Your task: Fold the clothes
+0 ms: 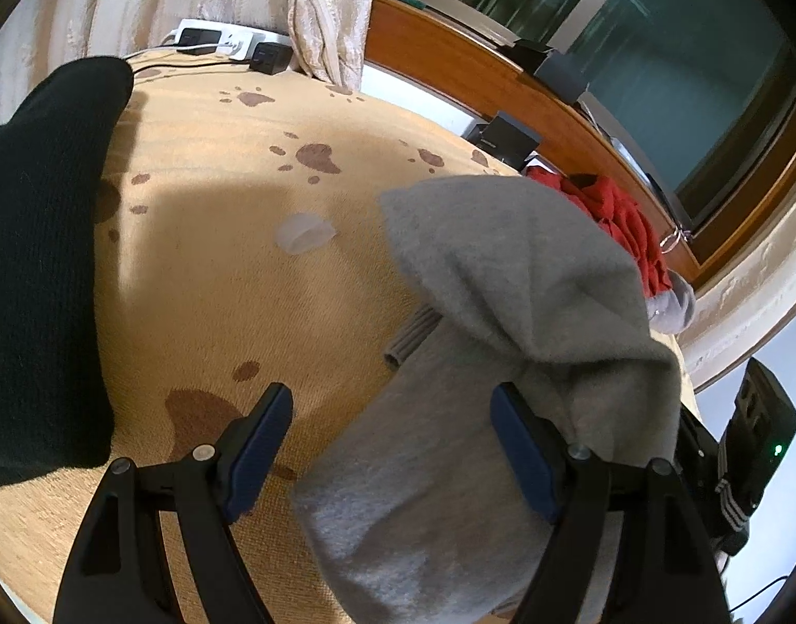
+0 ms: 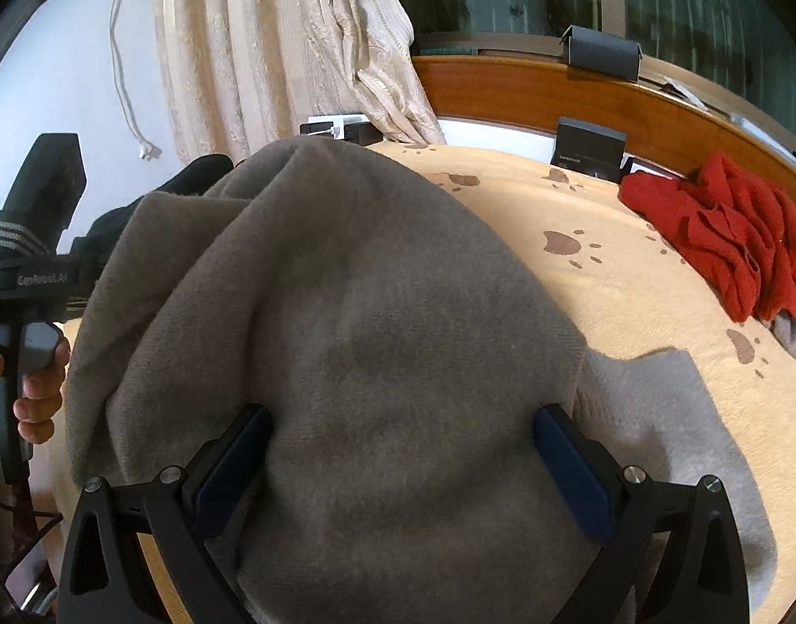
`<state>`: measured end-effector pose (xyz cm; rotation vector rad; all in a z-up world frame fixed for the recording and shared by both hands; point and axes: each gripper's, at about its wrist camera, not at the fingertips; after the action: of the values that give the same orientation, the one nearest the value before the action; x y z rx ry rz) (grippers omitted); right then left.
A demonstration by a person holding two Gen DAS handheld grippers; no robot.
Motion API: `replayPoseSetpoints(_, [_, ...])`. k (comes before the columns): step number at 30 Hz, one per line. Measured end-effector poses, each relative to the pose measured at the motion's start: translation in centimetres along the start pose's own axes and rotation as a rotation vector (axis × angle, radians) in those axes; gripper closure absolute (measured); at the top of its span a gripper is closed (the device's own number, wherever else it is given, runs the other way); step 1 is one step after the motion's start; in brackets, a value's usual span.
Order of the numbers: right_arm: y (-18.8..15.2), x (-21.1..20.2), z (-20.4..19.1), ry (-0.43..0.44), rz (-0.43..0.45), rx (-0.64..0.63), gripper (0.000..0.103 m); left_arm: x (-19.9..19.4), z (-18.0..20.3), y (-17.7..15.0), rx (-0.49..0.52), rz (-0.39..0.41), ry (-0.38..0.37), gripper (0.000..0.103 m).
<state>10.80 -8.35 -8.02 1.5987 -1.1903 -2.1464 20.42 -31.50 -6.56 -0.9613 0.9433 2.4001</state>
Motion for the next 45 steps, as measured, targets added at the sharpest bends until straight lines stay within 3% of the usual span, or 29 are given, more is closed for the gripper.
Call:
replayPoseSetpoints(8, [-0.1,-0.8,0.3,0.004,0.038,0.017,0.004,-0.5,-0.2,-0.1,0.022,0.005,-0.004,0.021])
replayPoseSetpoints(11, [-0.2,-1.3,0.5,-0.008,0.058,0.031,0.016,-0.7,-0.4,-0.2,0.017,0.002,-0.011,0.021])
replayPoseSetpoints(13, [-0.3,-1.6,0.8,-0.014,0.073,0.047,0.038,-0.9,-0.4,-0.3,0.016,-0.002,-0.03,0.021])
replayPoseSetpoints(16, [-0.5,-2.0,1.3,-0.016,0.093,0.077,0.059,-1.3,-0.3,-0.5,0.02,-0.02,-0.09,0.021])
replayPoseSetpoints(21, [-0.6,-2.4,1.9,0.004,0.109,0.119,0.068,-2.1,0.9,-1.4,0.101,-0.028,-0.13,0.021])
replayPoseSetpoints(24, [-0.5,-2.6,2.1,0.017,0.105,0.124,0.068,-2.6,1.8,-2.1,0.179,-0.018,-0.12,0.021])
replayPoseSetpoints(26, [-0.4,-2.7,2.2,0.031,0.104,0.13,0.062,-2.9,2.3,-2.6,0.23,-0.019,-0.123,0.021])
replayPoseSetpoints(27, [-0.4,-2.9,2.3,0.041,0.111,0.141,0.048,-3.0,2.5,-2.9,0.25,-0.02,-0.121,0.021])
replayPoseSetpoints(28, [-0.4,-3.1,2.4,0.044,0.122,0.153,0.028,-3.1,2.7,-3.1,0.264,-0.019,-0.113,0.021])
replayPoseSetpoints(30, [-0.3,-3.7,2.4,0.053,0.151,0.176,0.016,-3.1,2.8,-3.4,0.285,-0.018,-0.099,0.021])
replayPoseSetpoints(33, [0.3,-5.5,2.2,0.072,0.231,0.205,0.016,-3.5,2.8,-3.8,0.303,-0.02,-0.102,0.021])
replayPoseSetpoints(37, [2.1,-7.0,0.0,0.138,0.301,0.136,0.016,-3.9,2.9,-4.5,0.351,-0.021,-0.11,0.021])
replayPoseSetpoints(40, [3.9,-6.3,-2.8,0.197,0.291,0.053,0.016,-3.9,3.2,-5.2,0.38,-0.036,-0.121,0.019])
replayPoseSetpoints(45, [5.8,-2.1,-6.5,0.19,0.174,-0.032,0.016,-3.6,3.9,-6.2,0.431,-0.032,-0.098,0.019])
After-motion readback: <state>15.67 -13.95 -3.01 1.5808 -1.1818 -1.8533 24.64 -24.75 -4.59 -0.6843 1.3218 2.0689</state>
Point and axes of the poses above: each gripper's, at about its wrist camera, not at the fingertips, and x roughly the way its jaws point, z to its right, y to its top, and after that the axes turned 12 degrees about -x, right-handed
